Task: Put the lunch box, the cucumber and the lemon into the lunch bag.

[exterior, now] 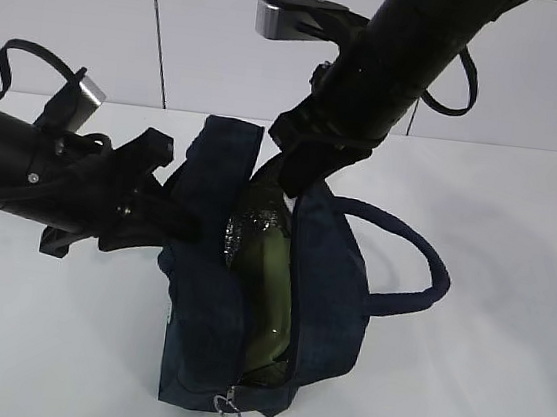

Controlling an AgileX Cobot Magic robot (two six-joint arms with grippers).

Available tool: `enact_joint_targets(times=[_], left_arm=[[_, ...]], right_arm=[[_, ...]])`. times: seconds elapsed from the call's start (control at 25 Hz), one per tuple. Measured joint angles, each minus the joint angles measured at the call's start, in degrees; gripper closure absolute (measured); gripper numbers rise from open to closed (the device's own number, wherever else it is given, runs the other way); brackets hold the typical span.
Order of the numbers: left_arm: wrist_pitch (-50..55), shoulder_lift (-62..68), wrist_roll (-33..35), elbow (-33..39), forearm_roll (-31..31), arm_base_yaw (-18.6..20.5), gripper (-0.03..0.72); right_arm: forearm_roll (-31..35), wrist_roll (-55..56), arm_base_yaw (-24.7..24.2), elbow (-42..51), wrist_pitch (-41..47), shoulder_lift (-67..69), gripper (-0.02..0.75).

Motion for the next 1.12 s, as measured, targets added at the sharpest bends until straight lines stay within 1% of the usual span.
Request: enact_joint_targets(times=[0.36,0.44,0.52,0.56,0.6,0.68,0.76,0.8,0.88,1.0,1.08,1.12], left_arm=[[-1.8,0.0,0.0,0.0,-0.3,-0.1,0.695],[-2.0,0.0,0.0,0.0,-0.4,-0.1,0.695],[-2.4,0.0,0.0,0.0,-0.5,-0.1,0.695],[-2.7,0.0,0.0,0.0,-0.7,-0.1,0.695],[-3.0,0.0,0.0,0.0,-0.7,-0.1,0.695],[-3.4,0.0,0.0,0.0,-0.7,-0.1,0.695],[-3.6,0.0,0.0,0.0,-0.8,-0.1,0.695],[-3.7,0.0,0.0,0.0,-0.9,-0.1,0.695],[-3.8,0.0,0.0,0.0,-0.9,-0.1,0.695],[-3.9,0.0,0.8,0.0,-1.5,-0.1,0.685],[-3.6,0.0,2.9,0.0,-2.9,-0.1,0.640],[-3.2,0.0,4.2,0.0,-3.9,-0.1,0.595]], right_arm=[[-0.6,-0.5,0.0,0.0,-0.7,0.1,0.729],[-0.7,-1.0,0.0,0.0,-0.7,0.1,0.717],[-0.7,-1.5,0.0,0.0,-0.7,0.0,0.666],[-0.7,-1.6,0.0,0.0,-0.7,0.0,0.619],[-0.7,-1.6,0.0,-0.3,-0.6,-0.1,0.570],[-0.5,-1.7,0.0,-1.3,0.1,-0.1,0.431],[-0.1,-1.9,0.0,-2.8,1.6,-0.1,0.321],[0.1,-1.9,0.0,-3.7,2.2,-0.1,0.286],[0.2,-1.7,0.0,-5.5,2.4,-0.1,0.255],[0.3,-1.0,0.0,-7.9,2.6,-0.2,0.240],[0.3,-0.6,0.0,-9.0,2.9,-0.2,0.237],[0.3,-0.5,0.0,-9.1,2.9,-0.2,0.235]])
